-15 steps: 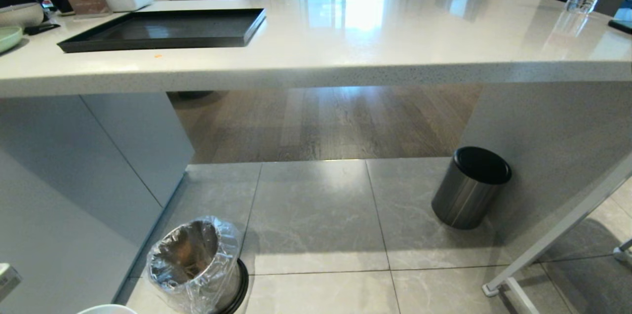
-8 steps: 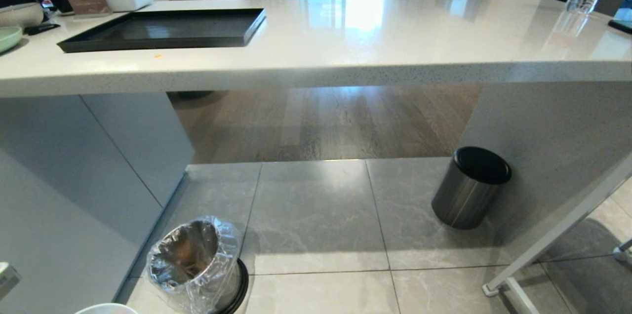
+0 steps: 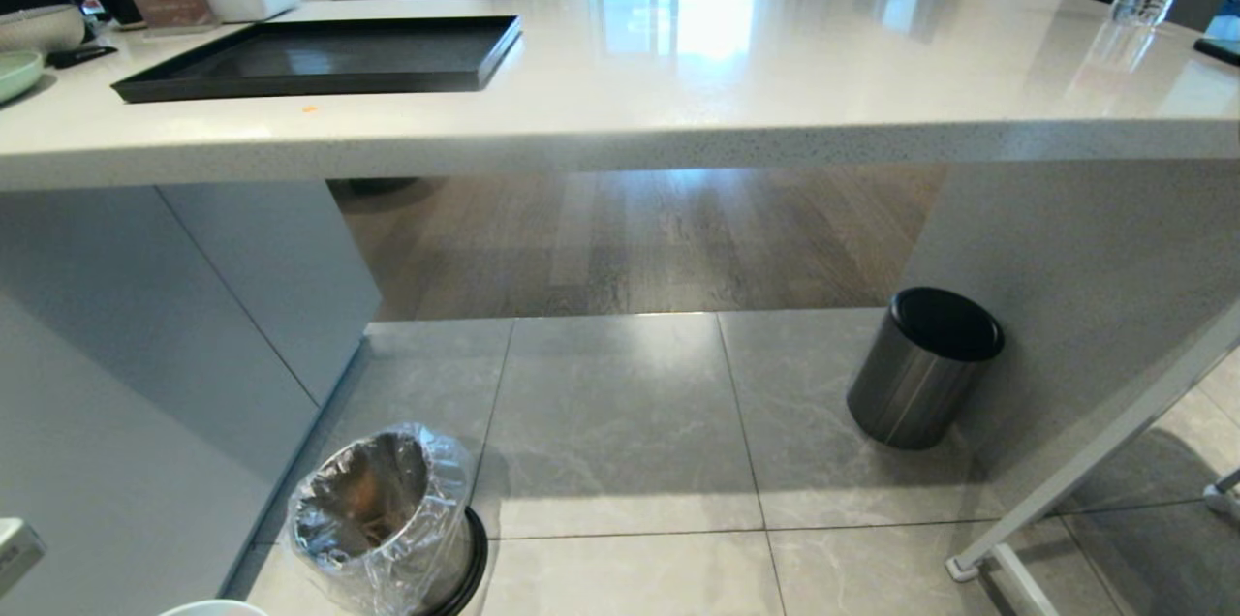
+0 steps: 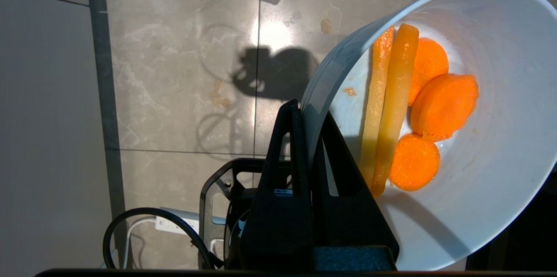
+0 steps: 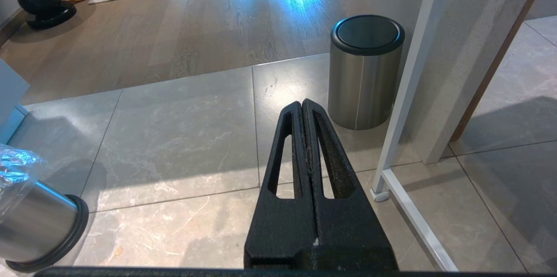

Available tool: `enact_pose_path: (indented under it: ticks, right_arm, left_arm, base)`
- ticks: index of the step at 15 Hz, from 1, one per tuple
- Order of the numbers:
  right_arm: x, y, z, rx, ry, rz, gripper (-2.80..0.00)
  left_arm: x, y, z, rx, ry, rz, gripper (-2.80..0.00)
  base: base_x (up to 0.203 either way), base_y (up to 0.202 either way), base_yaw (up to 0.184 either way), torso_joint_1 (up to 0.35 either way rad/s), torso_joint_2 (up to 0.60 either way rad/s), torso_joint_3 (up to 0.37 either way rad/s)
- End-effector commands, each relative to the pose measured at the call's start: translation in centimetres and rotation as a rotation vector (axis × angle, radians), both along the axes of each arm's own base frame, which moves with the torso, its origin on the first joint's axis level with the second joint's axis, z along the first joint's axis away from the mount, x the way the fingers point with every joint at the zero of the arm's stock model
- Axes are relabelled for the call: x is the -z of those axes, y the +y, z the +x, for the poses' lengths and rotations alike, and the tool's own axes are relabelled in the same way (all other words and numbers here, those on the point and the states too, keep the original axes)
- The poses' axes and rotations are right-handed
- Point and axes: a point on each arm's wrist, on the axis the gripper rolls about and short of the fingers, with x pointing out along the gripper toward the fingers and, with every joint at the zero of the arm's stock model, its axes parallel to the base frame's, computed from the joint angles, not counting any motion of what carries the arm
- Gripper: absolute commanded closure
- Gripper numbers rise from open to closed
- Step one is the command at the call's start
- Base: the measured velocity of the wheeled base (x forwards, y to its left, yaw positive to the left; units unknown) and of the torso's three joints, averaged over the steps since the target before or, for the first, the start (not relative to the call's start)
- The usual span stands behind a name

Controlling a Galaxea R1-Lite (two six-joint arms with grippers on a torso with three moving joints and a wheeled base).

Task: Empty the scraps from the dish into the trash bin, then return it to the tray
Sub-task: Move the bowl over the trash can

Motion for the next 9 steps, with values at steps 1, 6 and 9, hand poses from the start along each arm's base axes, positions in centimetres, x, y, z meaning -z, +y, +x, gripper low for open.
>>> enact_pose_path:
  ticks: [1, 6, 9]
  right_arm:
    - [0.00, 0.00, 0.00, 0.000, -0.001, 0.000, 0.00]
    - [-0.01, 0.00, 0.01, 0.000, 0.001, 0.000, 0.00]
    - [-0.01, 0.00, 0.01, 0.000, 0.001, 0.000, 0.00]
  left_arm:
    - [0.02, -0.05, -0.01, 0.009, 0.005, -0.001, 0.00]
    - [0.22, -0.02, -0.05, 0.003, 0.013, -0.002, 0.00]
    - [0.39, 0.04, -0.11, -0.008, 0.018, -0.003, 0.00]
  base:
    - [0.000, 0.000, 0.000, 0.000, 0.00, 0.000]
    - [0.000, 0.000, 0.000, 0.000, 0.00, 0.000]
    - [0.000, 0.000, 0.000, 0.000, 0.00, 0.000]
